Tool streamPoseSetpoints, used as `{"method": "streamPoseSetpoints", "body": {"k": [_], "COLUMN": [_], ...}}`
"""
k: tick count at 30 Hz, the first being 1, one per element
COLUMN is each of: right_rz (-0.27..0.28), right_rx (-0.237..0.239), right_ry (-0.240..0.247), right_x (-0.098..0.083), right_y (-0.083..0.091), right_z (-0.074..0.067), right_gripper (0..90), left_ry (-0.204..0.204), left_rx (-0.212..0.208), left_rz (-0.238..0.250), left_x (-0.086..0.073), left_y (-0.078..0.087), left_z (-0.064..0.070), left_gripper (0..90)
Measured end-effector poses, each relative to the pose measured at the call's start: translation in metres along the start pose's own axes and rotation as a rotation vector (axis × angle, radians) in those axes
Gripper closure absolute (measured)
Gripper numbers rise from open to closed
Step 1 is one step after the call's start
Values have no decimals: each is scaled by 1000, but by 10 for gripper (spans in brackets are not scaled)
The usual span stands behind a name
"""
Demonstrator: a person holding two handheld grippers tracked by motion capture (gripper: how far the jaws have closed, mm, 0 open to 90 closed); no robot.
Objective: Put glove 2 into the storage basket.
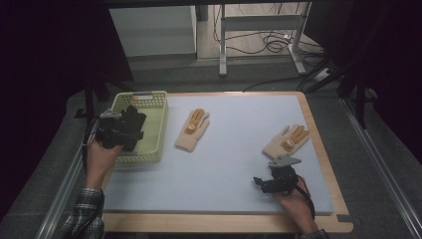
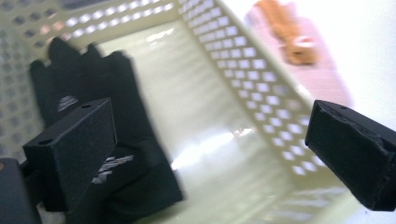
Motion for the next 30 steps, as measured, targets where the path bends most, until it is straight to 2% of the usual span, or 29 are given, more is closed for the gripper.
{"method": "streamPoseSetpoints", "body": {"k": [4,6,7,9,12,13,15,16,18,20,21,23,28,30], "right_rz": [-1,-1,-1,-1,0,0,-1,-1,-1,-1,-1,-1,-2,-9], "right_rx": [0,-1,-1,0,0,0,0,0,0,0,0,1,0,-17], "right_ry": [0,-1,-1,0,0,0,0,0,0,0,0,-1,-2,-6], "right_x": [0,0,0,0,0,0,0,0,0,0,0,0,0,0], "right_y": [0,0,0,0,0,0,0,0,0,0,0,0,0,-1], "right_z": [0,0,0,0,0,0,0,0,0,0,0,0,0,1], "right_gripper": [174,174,174,174,173,173,174,174,173,174,174,174,169,131], "left_ry": [-56,-104,-104,-132,-163,-187,-196,-213,-215,-220,-220,-214,-201,-193], "left_rx": [-48,-77,-77,-101,-120,-131,-135,-134,-138,-151,-151,-161,-136,-123], "left_rz": [17,23,23,34,41,42,37,31,27,12,12,-3,-61,-86], "left_x": [-2,-6,-6,-9,-14,-19,-22,-29,-33,-45,-45,-54,-78,-86], "left_y": [-1,-4,-4,-6,-11,-15,-18,-25,-29,-43,-43,-53,-77,-84], "left_z": [31,55,55,71,89,101,106,115,119,127,127,130,125,120], "left_gripper": [22,21,20,20,21,21,21,21,21,21,21,21,20,22]}}
Point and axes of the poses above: each handheld gripper's, and its own axes: y roughly backward along the jaws, x roughly out of its top, z roughly to its right, the point moved 8 cm from there along -y, roughly forward along the jaws, and after that the axes turned 14 degrees about -x, right-handed, at the moved point
